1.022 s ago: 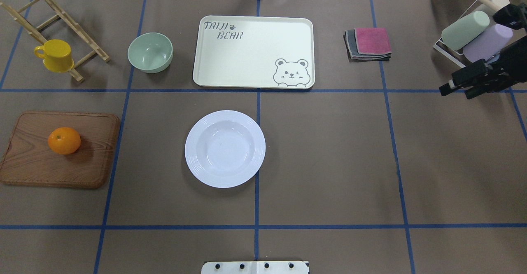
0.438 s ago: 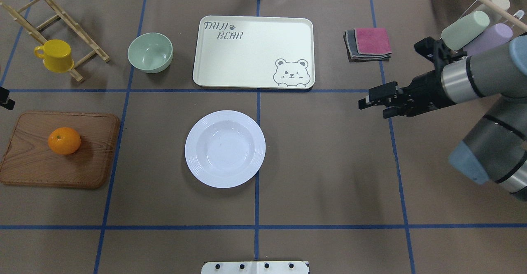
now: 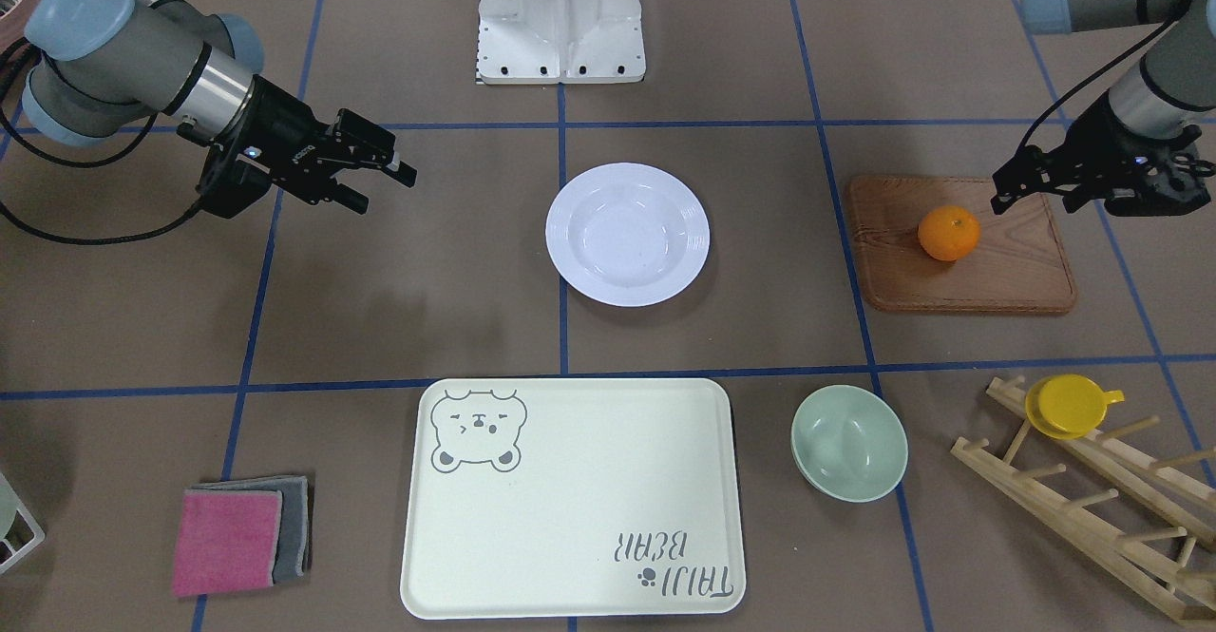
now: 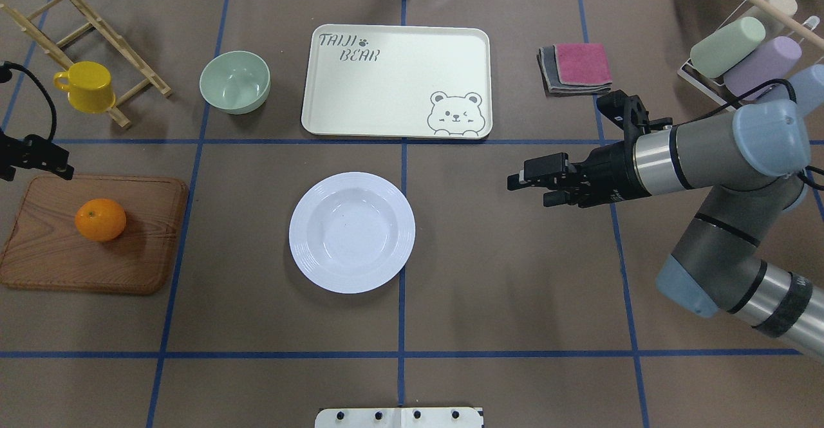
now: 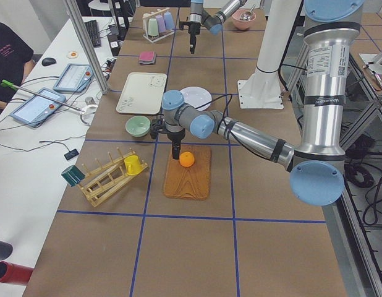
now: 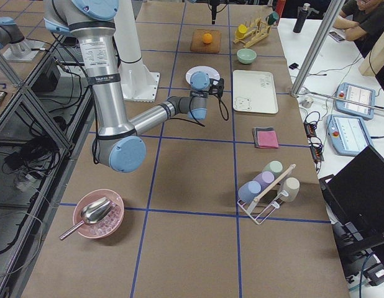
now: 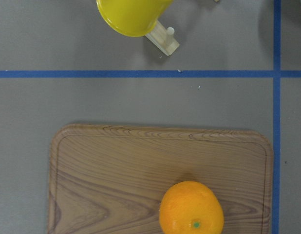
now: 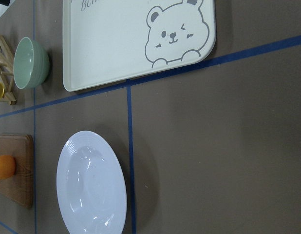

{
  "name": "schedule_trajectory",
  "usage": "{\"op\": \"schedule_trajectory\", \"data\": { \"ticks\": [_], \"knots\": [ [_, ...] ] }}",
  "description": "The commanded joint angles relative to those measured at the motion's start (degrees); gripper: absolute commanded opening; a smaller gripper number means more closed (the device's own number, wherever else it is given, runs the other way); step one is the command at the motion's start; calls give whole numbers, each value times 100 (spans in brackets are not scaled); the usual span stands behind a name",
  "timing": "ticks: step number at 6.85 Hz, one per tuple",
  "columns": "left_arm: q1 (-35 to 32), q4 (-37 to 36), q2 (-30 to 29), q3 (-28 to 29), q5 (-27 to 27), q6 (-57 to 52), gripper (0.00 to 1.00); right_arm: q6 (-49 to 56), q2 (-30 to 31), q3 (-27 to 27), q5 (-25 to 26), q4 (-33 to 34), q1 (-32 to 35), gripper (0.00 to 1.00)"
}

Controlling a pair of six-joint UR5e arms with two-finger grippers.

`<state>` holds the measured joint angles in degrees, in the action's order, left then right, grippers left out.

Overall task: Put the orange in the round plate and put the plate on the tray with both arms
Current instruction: 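Lower the left gripper onto the orange while the right gripper reaches toward the plate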

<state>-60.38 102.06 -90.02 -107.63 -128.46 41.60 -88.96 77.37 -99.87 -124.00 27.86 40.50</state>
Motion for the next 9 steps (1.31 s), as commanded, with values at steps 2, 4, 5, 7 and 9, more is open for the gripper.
{"op": "schedule_trajectory", "data": {
  "ticks": [2, 4, 5, 7, 9],
  "knots": [
    [483, 1437, -33, 813, 313, 823, 99, -148, -21, -42, 867, -35, -559, 100],
    [544, 1456, -33, 884, 322, 989, 99, -157, -21, -112, 948, -35, -657, 100],
    [667, 1457, -24, 884, 322, 1156, 98, -157, -21, -112, 1035, -35, -718, 99],
    [782, 1518, -7, 893, 331, 1377, 98, -157, -12, -112, 1150, -35, -832, 99],
    [939, 1649, -6, 902, 331, 1701, 98, -157, -12, -112, 1150, -35, -842, 99]
  ]
}}
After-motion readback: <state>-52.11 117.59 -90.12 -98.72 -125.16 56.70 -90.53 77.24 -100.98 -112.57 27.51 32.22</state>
